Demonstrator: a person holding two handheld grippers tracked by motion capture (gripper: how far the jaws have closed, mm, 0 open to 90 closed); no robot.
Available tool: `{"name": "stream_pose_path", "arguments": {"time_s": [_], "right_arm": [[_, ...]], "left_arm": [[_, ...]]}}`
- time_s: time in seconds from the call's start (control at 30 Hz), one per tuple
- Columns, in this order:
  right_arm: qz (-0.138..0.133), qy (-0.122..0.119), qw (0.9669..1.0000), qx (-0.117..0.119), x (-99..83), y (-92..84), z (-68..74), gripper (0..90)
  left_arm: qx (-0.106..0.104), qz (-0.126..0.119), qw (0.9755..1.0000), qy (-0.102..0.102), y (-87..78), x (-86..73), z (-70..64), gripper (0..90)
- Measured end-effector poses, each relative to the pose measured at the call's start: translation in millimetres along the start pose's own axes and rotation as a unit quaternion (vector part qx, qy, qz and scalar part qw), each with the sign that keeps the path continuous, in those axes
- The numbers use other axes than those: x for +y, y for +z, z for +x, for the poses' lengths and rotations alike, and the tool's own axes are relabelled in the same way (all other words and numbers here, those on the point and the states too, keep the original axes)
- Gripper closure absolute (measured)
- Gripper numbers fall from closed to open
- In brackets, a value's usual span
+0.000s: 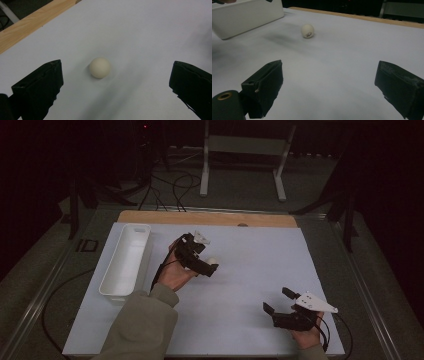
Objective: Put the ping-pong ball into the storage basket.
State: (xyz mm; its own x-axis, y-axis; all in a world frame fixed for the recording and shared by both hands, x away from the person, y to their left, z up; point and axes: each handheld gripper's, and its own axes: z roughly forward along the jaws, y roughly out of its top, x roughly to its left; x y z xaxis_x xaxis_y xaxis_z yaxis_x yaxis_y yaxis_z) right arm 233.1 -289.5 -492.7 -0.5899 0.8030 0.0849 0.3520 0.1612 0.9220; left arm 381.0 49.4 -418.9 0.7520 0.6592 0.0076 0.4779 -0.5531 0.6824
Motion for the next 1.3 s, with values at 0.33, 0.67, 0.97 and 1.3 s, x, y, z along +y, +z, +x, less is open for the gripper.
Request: {"name": "stream_pose_path", "arguments": {"time_s": [0.33, 0.67, 0.97, 1.3], "right_arm": [[0.0, 0.001, 1.0, 0.0, 0.0, 0.0, 0.0, 7.3], [-0.001, 0.002, 1.0, 0.001, 0.0, -0.3, -0.4, 7.3], [-0.001, 0.002, 1.0, 0.003, 0.0, -0.3, -0.4, 7.3], [-0.001, 0.004, 1.0, 0.003, -0.2, -0.5, -0.9, 7.3]], "left_arm": [[-0.004, 0.017, 0.9998, -0.012, 12.8, 1.9, 7.7, 0.0], [-0.011, 0.044, 0.9989, -0.015, 27.0, 8.0, 13.7, 0.0], [-0.016, 0.065, 0.9976, -0.021, 39.6, 7.3, 19.0, 0.0], [-0.014, 0.07, 0.9971, -0.023, 49.4, 12.6, 21.3, 0.0]]}}
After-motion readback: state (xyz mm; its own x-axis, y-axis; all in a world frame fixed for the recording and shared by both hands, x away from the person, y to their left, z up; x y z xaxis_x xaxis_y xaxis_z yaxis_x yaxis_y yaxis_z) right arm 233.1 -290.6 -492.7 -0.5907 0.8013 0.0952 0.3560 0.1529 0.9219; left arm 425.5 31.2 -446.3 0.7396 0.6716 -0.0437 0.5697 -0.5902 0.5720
